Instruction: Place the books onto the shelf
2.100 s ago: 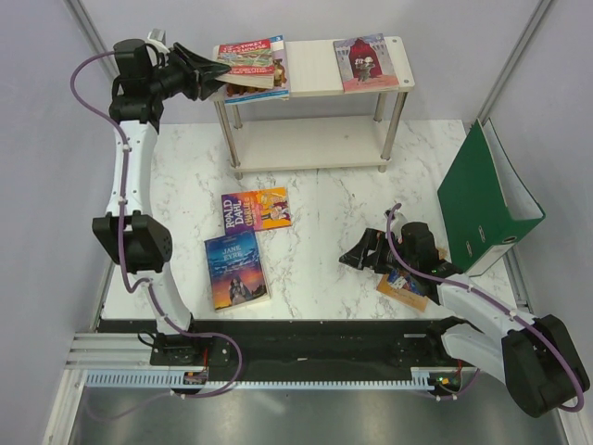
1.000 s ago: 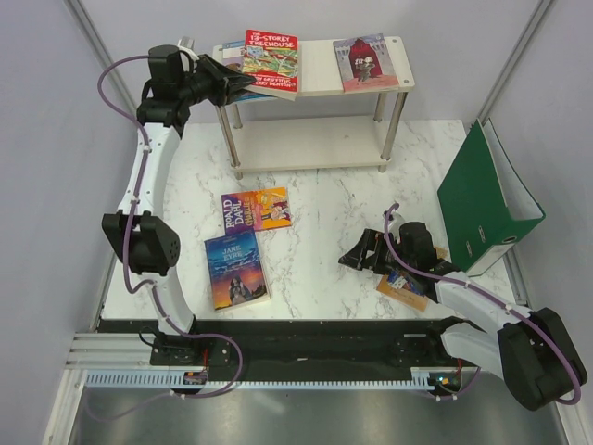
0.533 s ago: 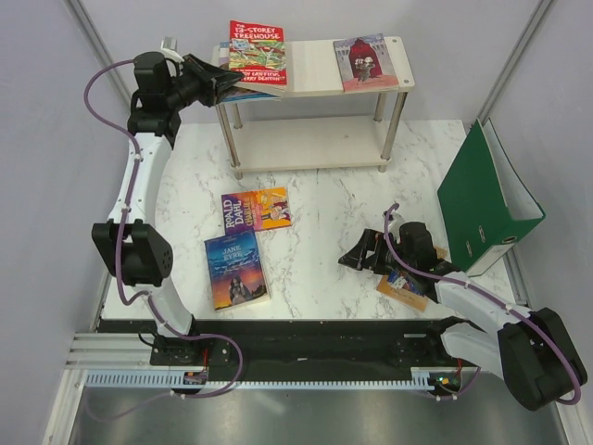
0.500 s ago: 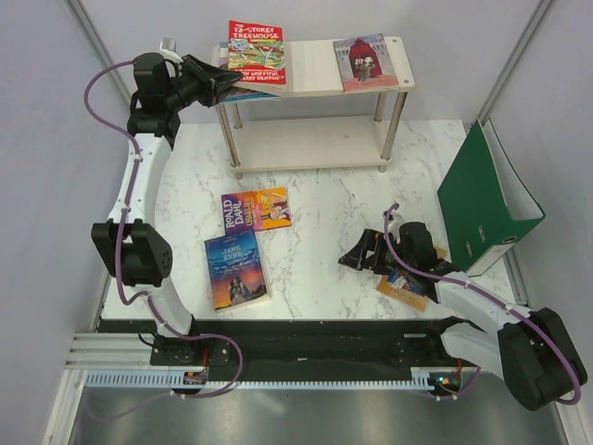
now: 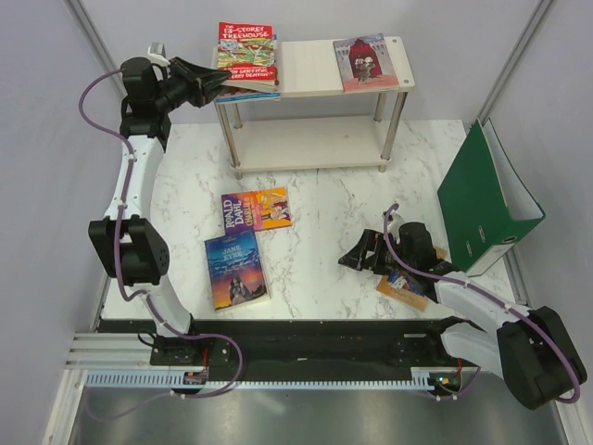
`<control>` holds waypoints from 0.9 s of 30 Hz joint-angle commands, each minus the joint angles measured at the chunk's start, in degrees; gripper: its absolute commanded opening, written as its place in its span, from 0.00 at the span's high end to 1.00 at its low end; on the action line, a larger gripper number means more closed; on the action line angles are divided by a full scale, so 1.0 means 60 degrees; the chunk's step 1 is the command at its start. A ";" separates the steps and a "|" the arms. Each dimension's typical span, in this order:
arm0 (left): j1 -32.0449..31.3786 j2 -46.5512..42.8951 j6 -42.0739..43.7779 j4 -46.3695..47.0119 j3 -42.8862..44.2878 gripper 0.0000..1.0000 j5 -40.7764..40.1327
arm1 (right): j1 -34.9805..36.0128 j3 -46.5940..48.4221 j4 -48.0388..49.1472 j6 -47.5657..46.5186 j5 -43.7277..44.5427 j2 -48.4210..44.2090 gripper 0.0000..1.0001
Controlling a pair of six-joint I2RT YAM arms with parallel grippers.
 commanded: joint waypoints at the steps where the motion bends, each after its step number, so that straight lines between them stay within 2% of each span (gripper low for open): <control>1: 0.0099 -0.0129 -0.0126 0.0409 0.0199 0.76 0.0266 | 0.0044 -0.0046 0.0484 0.0062 -0.0150 0.0053 0.02; 4: 0.0114 -0.0144 0.0241 -0.0104 0.0578 0.64 0.0220 | 0.0044 -0.0046 0.0484 0.0062 -0.0150 0.0038 0.02; 9: 0.0114 0.0368 0.0329 -0.0719 0.1195 0.57 0.0630 | 0.0044 -0.0046 0.0484 0.0062 -0.0150 0.0038 0.02; 11: 0.0085 0.0500 0.0431 -0.0866 0.1356 0.49 0.0675 | 0.0059 -0.0061 0.0484 0.0077 -0.0150 0.0009 0.02; 14: 0.0099 0.0632 0.0709 -0.1480 0.1722 0.47 0.0704 | 0.0044 -0.0061 0.0470 0.0077 -0.0135 -0.0020 0.02; 15: 0.0099 0.0661 0.0812 -0.1844 0.1824 0.41 0.0675 | 0.0044 -0.0061 0.0470 0.0077 -0.0135 -0.0021 0.02; 17: 0.0114 0.0735 0.1236 -0.2416 0.2321 0.40 0.0631 | 0.0044 -0.0061 0.0470 0.0077 -0.0150 -0.0035 0.02; 20: 0.0187 0.0983 0.1924 -0.3647 0.3258 0.29 0.0543 | 0.0044 -0.0061 0.0455 0.0077 -0.0135 -0.0035 0.02; 23: 0.0304 0.1028 0.2394 -0.4191 0.3729 0.27 0.0411 | 0.0044 -0.0076 0.0455 0.0062 -0.0150 -0.0035 0.02; 25: 0.0377 0.0955 0.2613 -0.4265 0.3831 0.22 0.0397 | 0.0029 -0.0076 0.0470 0.0062 -0.0150 -0.0035 0.02; 27: 0.0421 0.0969 0.2760 -0.4454 0.3934 0.12 0.0440 | 0.0044 -0.0076 0.0470 0.0062 -0.0150 -0.0035 0.02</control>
